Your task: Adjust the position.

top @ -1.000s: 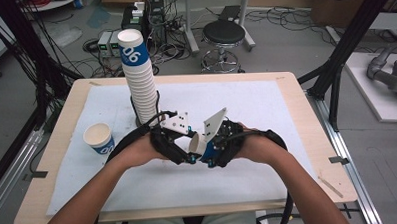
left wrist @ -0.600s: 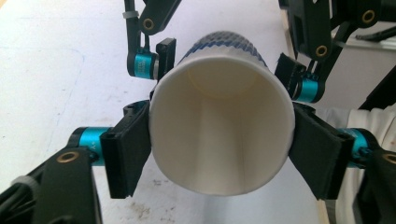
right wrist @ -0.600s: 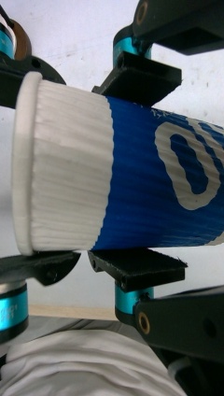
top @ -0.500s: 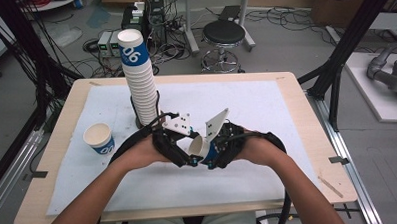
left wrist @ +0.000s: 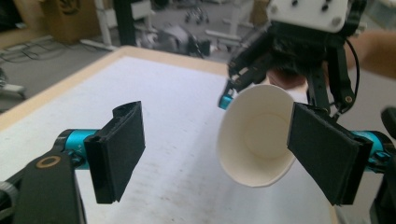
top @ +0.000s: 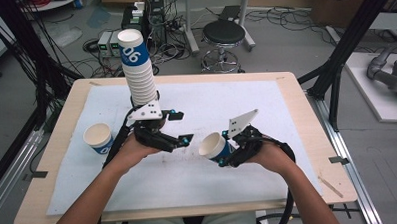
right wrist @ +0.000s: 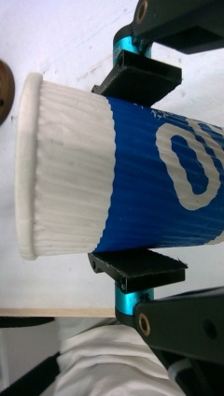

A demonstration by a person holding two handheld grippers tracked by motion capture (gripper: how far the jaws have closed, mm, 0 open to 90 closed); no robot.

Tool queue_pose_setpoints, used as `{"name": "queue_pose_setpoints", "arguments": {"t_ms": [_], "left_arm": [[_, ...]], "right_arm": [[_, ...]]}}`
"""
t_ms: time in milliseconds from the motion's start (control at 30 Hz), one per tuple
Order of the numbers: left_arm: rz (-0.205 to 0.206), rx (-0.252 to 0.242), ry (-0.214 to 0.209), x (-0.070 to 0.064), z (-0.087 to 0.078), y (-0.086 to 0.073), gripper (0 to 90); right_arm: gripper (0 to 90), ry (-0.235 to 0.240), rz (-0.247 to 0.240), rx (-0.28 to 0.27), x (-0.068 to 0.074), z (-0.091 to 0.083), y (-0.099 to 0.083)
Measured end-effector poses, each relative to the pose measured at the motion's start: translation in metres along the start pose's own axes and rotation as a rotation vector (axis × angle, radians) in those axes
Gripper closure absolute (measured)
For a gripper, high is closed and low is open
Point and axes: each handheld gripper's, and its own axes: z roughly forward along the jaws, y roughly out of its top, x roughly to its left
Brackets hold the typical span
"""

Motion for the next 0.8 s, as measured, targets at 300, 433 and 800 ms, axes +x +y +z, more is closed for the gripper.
{"name": "queue_pose_setpoints", "arguments": {"t_ms": [300,433,800], "left_arm": [[-0.044,-0.079,0.056,0.005,-0.011,-0.021,18.8],[-0.061,-0.080,0.069,0.007,-0.014,-0.031,18.8],[-0.087,-0.097,0.104,0.008,-0.019,-0.053,18.8]], "right_arm": [[29.1,-0.071,0.101,-0.196,-0.002,-0.014,-0.031],[29.1,-0.098,0.126,-0.273,-0.001,-0.019,-0.041],[29.0,-0.203,0.181,-0.426,0.001,-0.033,-0.065]]}}
